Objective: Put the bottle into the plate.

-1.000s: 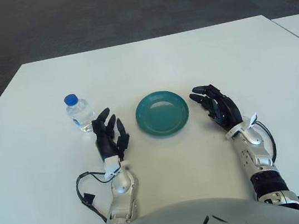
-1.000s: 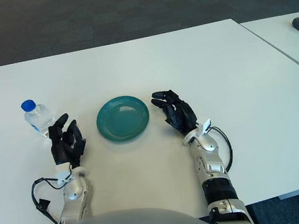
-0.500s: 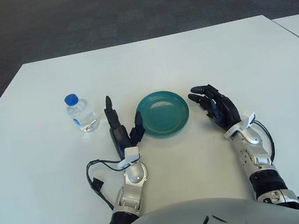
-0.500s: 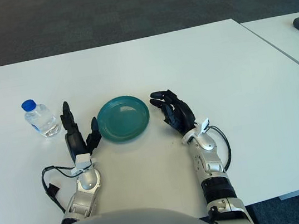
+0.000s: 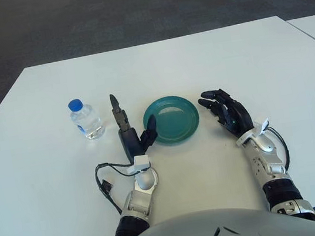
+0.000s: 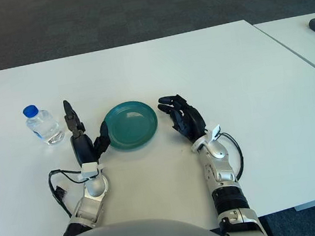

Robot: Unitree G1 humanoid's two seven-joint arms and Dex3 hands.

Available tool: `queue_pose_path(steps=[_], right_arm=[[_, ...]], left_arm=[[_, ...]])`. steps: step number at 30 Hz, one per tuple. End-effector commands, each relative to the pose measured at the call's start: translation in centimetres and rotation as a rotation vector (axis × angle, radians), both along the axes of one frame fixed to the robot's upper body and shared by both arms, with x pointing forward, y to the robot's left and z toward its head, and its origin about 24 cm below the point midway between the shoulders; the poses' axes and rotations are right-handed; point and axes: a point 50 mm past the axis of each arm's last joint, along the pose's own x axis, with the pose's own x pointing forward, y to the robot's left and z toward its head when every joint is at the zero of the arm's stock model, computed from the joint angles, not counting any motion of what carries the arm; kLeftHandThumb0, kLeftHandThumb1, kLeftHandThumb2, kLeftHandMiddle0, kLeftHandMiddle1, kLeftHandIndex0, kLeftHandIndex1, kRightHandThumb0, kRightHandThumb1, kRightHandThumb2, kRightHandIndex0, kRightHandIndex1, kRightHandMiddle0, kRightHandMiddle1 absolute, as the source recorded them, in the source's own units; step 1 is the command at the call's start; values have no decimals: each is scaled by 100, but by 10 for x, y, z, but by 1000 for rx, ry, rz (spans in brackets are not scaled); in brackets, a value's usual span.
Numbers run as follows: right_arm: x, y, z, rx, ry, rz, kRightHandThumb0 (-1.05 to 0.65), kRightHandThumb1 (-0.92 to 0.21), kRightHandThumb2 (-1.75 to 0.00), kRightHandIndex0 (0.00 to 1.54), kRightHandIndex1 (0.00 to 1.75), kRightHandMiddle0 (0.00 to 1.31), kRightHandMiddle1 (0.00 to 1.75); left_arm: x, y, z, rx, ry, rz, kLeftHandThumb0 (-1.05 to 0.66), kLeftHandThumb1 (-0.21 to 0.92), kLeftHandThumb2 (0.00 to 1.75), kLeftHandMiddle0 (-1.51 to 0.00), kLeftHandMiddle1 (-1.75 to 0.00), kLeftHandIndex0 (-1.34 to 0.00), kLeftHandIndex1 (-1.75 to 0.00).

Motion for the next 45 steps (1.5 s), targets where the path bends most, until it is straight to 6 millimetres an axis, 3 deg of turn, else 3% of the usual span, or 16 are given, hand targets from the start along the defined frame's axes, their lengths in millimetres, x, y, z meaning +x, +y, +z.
queue_pose_path(steps=[1, 6, 11, 19, 22, 26, 30, 33, 38, 41, 45], right_arm=[[-4, 1, -11, -2, 62, -5, -57, -92, -63, 49, 63, 25, 101], [-4, 1, -11, -2, 61, -5, -57, -92, -63, 49, 63, 25, 101], [-4, 2, -11, -2, 61, -5, -57, -92, -63, 49, 63, 25, 101], [-4, 1, -10, -2, 60, -5, -57, -92, -63, 49, 63, 25, 101], [-5, -2, -15, 15, 83, -31, -57, -92, -64, 49, 67, 24, 105], [-4, -3, -18, 20, 97, -42, -56, -92, -66, 46, 77, 20, 112], [-2, -3, -19, 11, 97, -41, -55, -92, -66, 45, 81, 21, 113], [-2, -4, -19, 4, 92, -42, -55, -92, -65, 45, 81, 22, 114], [1, -7, -20, 8, 94, -39, -55, -91, -64, 44, 82, 24, 114], [2, -9, -20, 18, 100, -36, -56, -91, -63, 42, 81, 23, 113], [4, -11, -20, 28, 104, -36, -56, -91, -63, 40, 80, 22, 111]], left_arm=[[-51, -9, -49, 81, 265, -7, -105, 92, 26, 0, 0, 0, 0], [-62, -14, -53, 246, 313, 11, -105, 92, 39, 0, 0, 0, 0], [-67, -20, -54, 262, 314, 5, -105, 92, 49, 0, 0, 0, 0], [-81, -39, -66, 47, 350, 129, -105, 92, 54, 0, 0, 0, 0], [-81, -36, -63, -63, 293, 208, -105, 92, 54, -5, -2, 0, 0], [-81, -31, -60, -126, 228, 262, -105, 92, 54, -22, -2, 0, -29], [-77, -17, -55, -148, 150, 341, -99, 92, 56, -41, -9, 0, -75], [-76, -16, -53, -137, 122, 380, -97, 92, 57, -46, -12, 0, -88], [-78, -14, -53, -116, 86, 498, -89, 92, 56, -32, -68, -3, -113], [-84, -12, -56, -131, 94, 575, -88, 92, 54, -24, -90, -5, -122], [-93, -7, -61, -129, 130, 615, -89, 92, 55, -18, -103, -7, -131]])
